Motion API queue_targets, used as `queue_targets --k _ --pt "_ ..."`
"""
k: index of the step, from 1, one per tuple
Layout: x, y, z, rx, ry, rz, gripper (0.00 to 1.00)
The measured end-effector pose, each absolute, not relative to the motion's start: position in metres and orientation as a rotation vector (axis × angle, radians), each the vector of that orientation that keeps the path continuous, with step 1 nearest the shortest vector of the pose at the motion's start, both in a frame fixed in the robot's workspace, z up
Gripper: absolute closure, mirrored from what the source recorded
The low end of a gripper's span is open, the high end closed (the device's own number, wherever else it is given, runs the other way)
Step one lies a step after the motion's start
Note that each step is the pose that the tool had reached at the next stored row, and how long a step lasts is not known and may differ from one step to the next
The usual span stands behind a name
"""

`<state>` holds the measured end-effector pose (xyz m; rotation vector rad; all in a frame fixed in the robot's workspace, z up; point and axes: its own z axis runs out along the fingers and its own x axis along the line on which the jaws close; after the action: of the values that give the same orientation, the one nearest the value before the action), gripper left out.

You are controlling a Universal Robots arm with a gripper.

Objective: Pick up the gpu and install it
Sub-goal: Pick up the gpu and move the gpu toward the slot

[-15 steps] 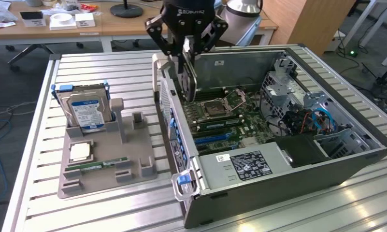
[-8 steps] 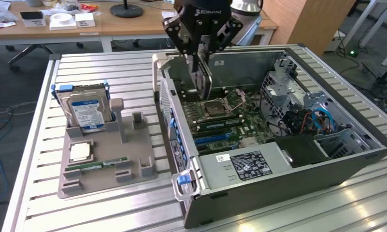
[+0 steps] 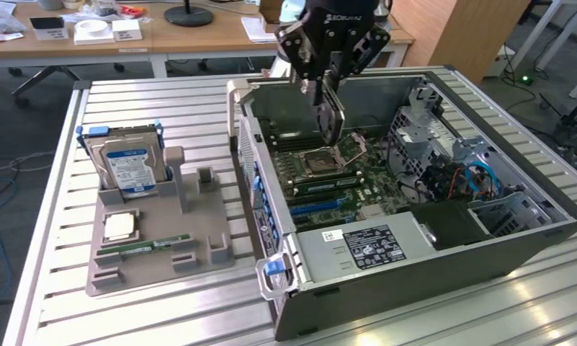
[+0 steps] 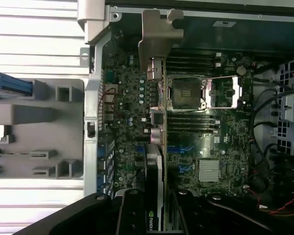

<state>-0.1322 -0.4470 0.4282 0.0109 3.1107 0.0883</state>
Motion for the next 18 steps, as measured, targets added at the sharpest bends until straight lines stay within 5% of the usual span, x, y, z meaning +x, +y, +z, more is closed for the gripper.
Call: queue_targets --k 18 --pt "-0.051 -0.447 0.428 0.011 3.11 0.1 0.73"
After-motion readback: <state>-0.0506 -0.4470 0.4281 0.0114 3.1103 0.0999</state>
